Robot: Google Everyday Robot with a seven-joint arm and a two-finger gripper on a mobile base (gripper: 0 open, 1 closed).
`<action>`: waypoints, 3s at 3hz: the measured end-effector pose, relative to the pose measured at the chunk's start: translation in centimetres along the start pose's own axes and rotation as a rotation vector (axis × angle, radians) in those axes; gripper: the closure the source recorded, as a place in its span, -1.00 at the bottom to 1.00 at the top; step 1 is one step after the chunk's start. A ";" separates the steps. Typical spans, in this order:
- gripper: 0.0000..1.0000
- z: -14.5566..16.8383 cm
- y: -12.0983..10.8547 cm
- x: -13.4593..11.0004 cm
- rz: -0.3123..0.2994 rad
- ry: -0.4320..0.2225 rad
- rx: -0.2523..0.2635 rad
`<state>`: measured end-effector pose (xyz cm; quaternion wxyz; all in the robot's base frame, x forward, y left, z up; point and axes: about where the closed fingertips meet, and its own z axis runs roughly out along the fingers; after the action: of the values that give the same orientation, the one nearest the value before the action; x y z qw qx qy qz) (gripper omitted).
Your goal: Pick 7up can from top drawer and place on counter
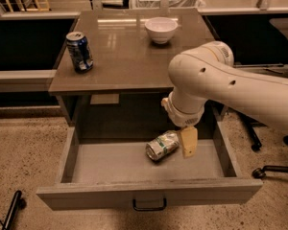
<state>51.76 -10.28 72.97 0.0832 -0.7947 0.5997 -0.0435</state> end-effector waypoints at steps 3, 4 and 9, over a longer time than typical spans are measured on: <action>-0.78 9.4 -0.1 1.6 -0.182 -0.094 -0.113; -0.37 11.3 -0.2 1.2 -0.212 -0.122 -0.143; 1.00 -7.1 -4.6 -4.0 -0.174 -0.186 0.043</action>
Offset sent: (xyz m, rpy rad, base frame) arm 0.0201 -0.0051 -0.1058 0.0499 0.1359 0.2660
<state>53.82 -5.74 80.93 0.1511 -0.8425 0.5170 0.0105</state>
